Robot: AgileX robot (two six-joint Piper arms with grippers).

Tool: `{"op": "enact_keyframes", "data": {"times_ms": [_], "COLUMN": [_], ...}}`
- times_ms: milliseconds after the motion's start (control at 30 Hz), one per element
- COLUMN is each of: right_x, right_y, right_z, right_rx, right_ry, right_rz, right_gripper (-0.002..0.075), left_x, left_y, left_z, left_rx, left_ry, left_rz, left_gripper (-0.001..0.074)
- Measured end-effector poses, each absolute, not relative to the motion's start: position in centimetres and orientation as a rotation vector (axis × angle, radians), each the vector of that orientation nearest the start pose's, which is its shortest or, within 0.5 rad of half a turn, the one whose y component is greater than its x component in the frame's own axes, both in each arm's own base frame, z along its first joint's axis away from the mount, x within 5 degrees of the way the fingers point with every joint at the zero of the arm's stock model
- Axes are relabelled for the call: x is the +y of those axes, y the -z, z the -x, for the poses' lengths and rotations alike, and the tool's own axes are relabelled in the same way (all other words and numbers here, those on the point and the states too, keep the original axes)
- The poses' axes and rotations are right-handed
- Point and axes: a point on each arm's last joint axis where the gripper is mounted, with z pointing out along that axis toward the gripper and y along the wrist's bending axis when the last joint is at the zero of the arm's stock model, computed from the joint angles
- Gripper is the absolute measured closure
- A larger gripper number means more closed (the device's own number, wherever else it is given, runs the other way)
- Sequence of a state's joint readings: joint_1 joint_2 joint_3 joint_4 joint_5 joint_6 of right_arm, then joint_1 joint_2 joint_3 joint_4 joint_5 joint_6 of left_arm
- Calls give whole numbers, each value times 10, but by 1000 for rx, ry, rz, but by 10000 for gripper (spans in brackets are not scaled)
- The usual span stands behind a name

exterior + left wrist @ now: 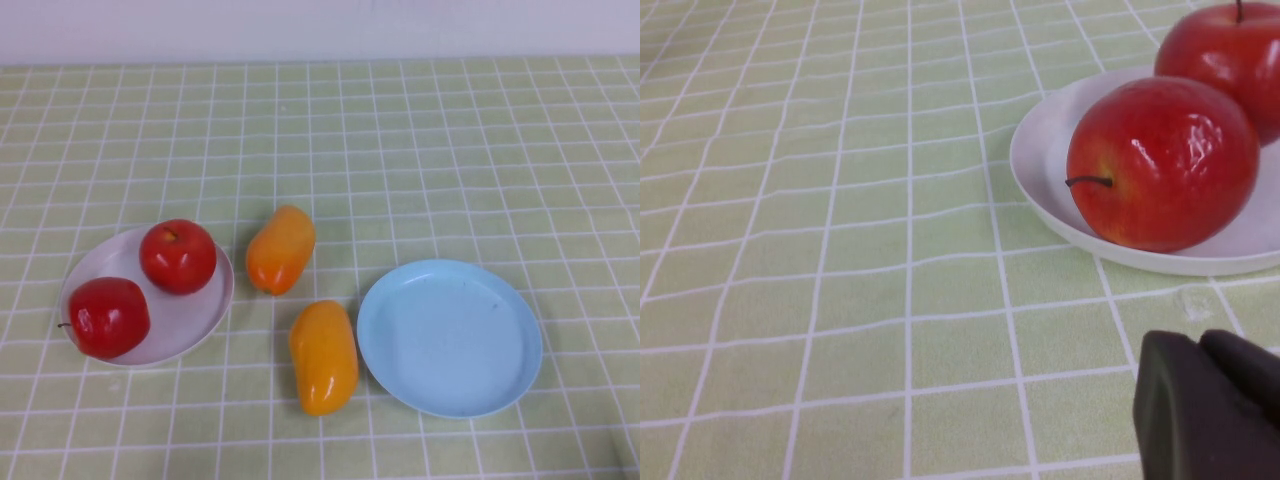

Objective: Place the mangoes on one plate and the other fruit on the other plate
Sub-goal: Put another type of fruit in the right plate

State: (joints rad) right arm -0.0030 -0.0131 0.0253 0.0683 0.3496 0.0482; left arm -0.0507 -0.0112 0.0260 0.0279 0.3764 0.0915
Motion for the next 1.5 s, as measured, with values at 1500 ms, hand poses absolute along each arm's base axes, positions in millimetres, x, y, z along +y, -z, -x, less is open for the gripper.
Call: {"op": "enact_keyframes", "data": {"times_ms": [1500], "right_x": [41], "right_y": [-320], "right_z": [-163], "right_rx": [2288], "right_ry": [-479], "right_rz": [181], "right_gripper": [743], "left_x": [-1], "left_y": [-171], "left_z": [-52], "left_rx": [1870], "left_ry": [-66], "left_rz": [-157], "left_gripper": [731]}}
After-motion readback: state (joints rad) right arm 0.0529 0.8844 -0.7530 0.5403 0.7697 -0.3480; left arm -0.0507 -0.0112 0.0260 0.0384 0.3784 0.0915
